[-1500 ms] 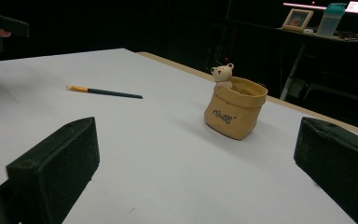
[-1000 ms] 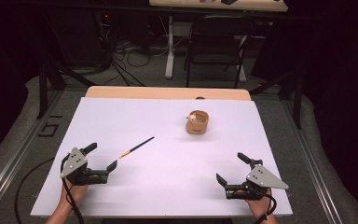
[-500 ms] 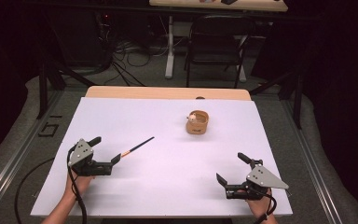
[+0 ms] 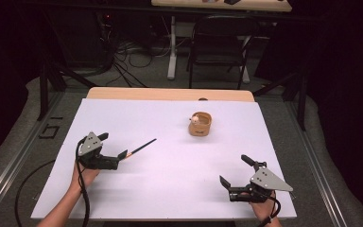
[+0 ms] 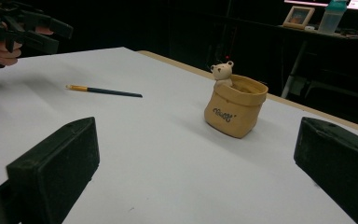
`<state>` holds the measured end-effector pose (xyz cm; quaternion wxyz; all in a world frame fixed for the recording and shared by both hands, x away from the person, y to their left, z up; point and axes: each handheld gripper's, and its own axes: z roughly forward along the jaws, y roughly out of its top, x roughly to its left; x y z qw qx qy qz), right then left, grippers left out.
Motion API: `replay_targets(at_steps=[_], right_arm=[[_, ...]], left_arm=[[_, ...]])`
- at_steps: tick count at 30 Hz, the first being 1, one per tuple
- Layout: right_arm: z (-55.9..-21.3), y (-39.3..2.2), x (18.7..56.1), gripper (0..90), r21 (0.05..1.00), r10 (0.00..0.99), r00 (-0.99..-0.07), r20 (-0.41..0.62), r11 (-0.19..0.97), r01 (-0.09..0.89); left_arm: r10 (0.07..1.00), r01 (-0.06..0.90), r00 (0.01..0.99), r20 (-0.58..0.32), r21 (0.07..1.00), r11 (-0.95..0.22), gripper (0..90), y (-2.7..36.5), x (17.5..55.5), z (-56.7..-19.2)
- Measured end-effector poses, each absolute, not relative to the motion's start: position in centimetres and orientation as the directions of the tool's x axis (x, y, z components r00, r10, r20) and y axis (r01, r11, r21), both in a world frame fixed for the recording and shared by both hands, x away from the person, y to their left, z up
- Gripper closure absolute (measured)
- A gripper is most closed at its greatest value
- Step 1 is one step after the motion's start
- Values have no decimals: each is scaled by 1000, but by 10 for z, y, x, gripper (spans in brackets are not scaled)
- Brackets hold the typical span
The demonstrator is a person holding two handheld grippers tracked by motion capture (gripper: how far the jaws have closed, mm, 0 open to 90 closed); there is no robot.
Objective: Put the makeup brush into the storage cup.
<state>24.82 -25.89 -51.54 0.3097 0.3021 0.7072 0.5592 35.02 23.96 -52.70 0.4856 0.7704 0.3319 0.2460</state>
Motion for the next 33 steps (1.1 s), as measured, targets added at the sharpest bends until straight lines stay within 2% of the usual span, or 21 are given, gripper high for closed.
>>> replay_targets(at_steps=[9, 23, 33], right_arm=[[-515, -259, 248, 0, 979, 774, -626, -99, 188, 78], [-515, -259, 248, 0, 978, 770, -630, -97, 190, 82], [-516, -258, 248, 0, 979, 767, -634, -94, 188, 82]], left_arm=[[734, 310, 676, 64, 879, -362, 1, 231, 367, -523], [686, 420, 724, 71, 744, -520, 2, 214, 396, -504], [659, 453, 746, 94, 654, -606, 2, 203, 407, -496]])
